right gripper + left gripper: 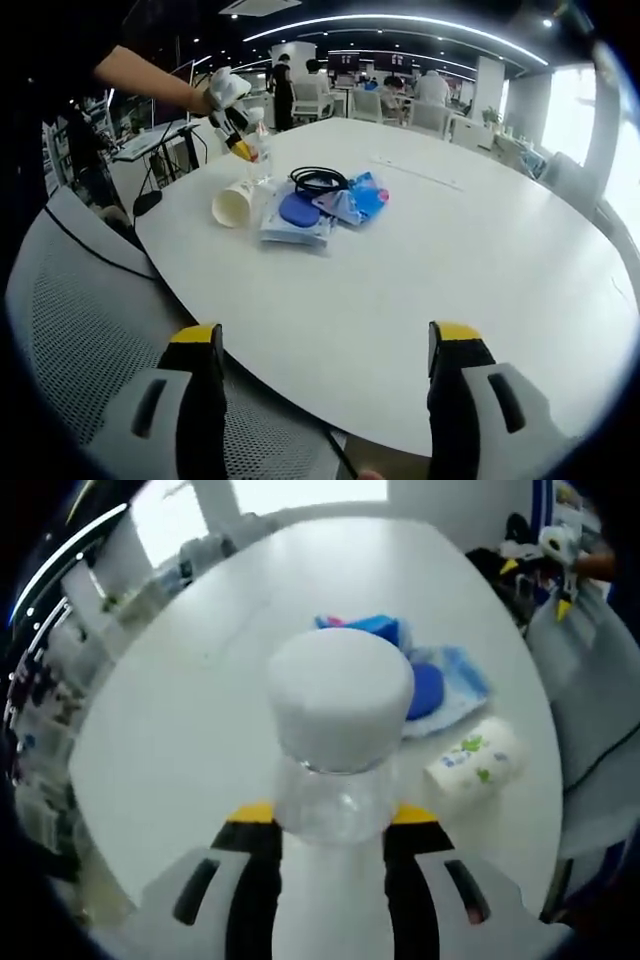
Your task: Arrange the tabletop items into an orderly group along one side of the table until the central work area is clear of visible clutter.
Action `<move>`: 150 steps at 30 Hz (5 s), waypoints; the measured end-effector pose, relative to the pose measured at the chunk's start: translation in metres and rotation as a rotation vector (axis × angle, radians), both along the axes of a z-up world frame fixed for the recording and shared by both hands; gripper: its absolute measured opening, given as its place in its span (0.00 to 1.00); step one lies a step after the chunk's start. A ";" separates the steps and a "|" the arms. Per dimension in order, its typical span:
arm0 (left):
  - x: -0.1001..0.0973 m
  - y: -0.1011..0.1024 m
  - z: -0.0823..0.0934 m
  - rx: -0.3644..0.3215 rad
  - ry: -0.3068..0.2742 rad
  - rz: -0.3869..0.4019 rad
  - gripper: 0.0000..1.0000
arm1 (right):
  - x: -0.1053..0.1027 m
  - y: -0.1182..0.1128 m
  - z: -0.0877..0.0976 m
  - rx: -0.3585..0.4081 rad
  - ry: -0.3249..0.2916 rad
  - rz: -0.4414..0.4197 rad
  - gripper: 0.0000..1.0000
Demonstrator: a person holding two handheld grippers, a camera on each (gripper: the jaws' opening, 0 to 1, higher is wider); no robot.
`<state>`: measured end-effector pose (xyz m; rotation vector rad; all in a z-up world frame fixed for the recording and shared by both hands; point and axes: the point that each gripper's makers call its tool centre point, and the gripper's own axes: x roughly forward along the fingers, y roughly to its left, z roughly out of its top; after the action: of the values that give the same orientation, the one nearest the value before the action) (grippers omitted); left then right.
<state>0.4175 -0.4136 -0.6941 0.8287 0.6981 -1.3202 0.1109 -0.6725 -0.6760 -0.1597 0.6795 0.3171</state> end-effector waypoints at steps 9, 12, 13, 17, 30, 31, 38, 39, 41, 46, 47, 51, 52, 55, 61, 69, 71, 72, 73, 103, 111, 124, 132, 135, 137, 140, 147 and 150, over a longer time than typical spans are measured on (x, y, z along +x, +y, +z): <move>0.000 0.007 -0.002 -0.001 0.029 0.016 0.37 | -0.001 -0.001 -0.001 -0.003 0.008 -0.002 0.83; 0.000 0.011 -0.002 0.005 0.030 0.024 0.37 | -0.001 0.000 -0.001 -0.005 0.010 0.001 0.83; 0.000 0.013 -0.002 0.008 0.029 0.028 0.37 | -0.001 0.000 -0.001 -0.005 0.012 0.001 0.83; 0.001 0.017 -0.001 0.015 0.018 0.032 0.37 | -0.001 0.000 -0.001 -0.006 0.010 0.003 0.83; -0.003 0.016 0.018 -0.045 -0.016 0.133 0.47 | 0.000 0.004 0.003 -0.002 -0.017 0.022 0.82; -0.002 0.014 0.022 -0.080 -0.015 0.179 0.49 | 0.000 0.004 0.004 -0.001 -0.020 0.023 0.82; 0.001 0.007 0.034 -0.208 -0.054 0.339 0.57 | 0.001 0.005 0.006 0.000 -0.033 0.029 0.82; 0.003 0.006 0.035 -0.227 -0.054 0.366 0.58 | 0.001 0.006 0.006 0.001 -0.033 0.030 0.82; 0.006 0.005 0.039 -0.280 -0.051 0.441 0.58 | 0.001 0.006 0.007 0.002 -0.037 0.029 0.82; 0.011 0.003 0.041 -0.348 0.005 0.600 0.54 | 0.001 0.006 0.008 0.000 -0.040 0.032 0.81; 0.011 0.001 0.042 -0.362 0.026 0.626 0.53 | 0.001 0.006 0.008 -0.001 -0.040 0.032 0.81; 0.014 0.003 0.040 -0.314 -0.016 0.634 0.42 | 0.001 0.005 0.009 -0.004 -0.044 0.029 0.80; 0.013 0.001 0.040 -0.328 -0.008 0.634 0.42 | 0.001 0.005 0.009 -0.004 -0.044 0.027 0.80; 0.012 0.001 0.040 -0.325 -0.007 0.622 0.42 | 0.001 0.004 0.009 -0.007 -0.045 0.026 0.80; 0.011 0.000 0.041 -0.319 -0.008 0.577 0.41 | 0.001 0.005 0.008 -0.008 -0.041 0.030 0.80; 0.012 0.005 0.042 -0.274 -0.022 0.510 0.41 | 0.000 0.006 0.007 -0.009 -0.033 0.038 0.79; 0.013 0.007 0.042 -0.271 -0.023 0.505 0.41 | 0.000 0.006 0.007 -0.008 -0.032 0.038 0.79; 0.013 0.008 0.042 -0.268 -0.025 0.496 0.41 | 0.000 0.006 0.007 -0.008 -0.031 0.039 0.79; 0.013 0.008 0.042 -0.265 -0.029 0.490 0.41 | 0.000 0.006 0.007 -0.008 -0.031 0.039 0.79; 0.015 0.018 0.046 -0.205 -0.083 0.439 0.40 | 0.002 0.003 0.010 -0.004 -0.052 0.021 0.80; 0.008 0.022 0.059 -0.246 -0.089 0.468 0.48 | 0.003 0.003 0.012 -0.002 -0.063 0.019 0.81; -0.020 0.037 0.074 -0.355 -0.085 0.540 0.60 | 0.003 0.005 0.013 0.008 -0.068 0.019 0.83; -0.051 0.038 0.080 -0.402 -0.095 0.543 0.65 | 0.004 0.005 0.013 0.013 -0.072 0.016 0.85; -0.064 0.037 0.081 -0.419 -0.100 0.548 0.67 | 0.005 0.004 0.014 0.014 -0.077 0.015 0.85; -0.074 0.036 0.081 -0.429 -0.104 0.547 0.68 | 0.004 0.005 0.014 0.016 -0.076 0.015 0.85; -0.089 0.035 0.078 -0.433 -0.110 0.543 0.69 | 0.005 0.004 0.015 0.016 -0.083 0.014 0.85; -0.123 0.036 0.074 -0.462 -0.101 0.565 0.71 | 0.005 0.003 0.016 0.025 -0.086 0.006 0.85; -0.139 0.038 0.073 -0.468 -0.100 0.575 0.73 | 0.005 0.003 0.016 0.024 -0.089 0.007 0.86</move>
<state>0.2785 -0.3760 -0.6209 0.2760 0.4690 -0.8571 0.1160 -0.6696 -0.6598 -0.1525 0.5869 0.3226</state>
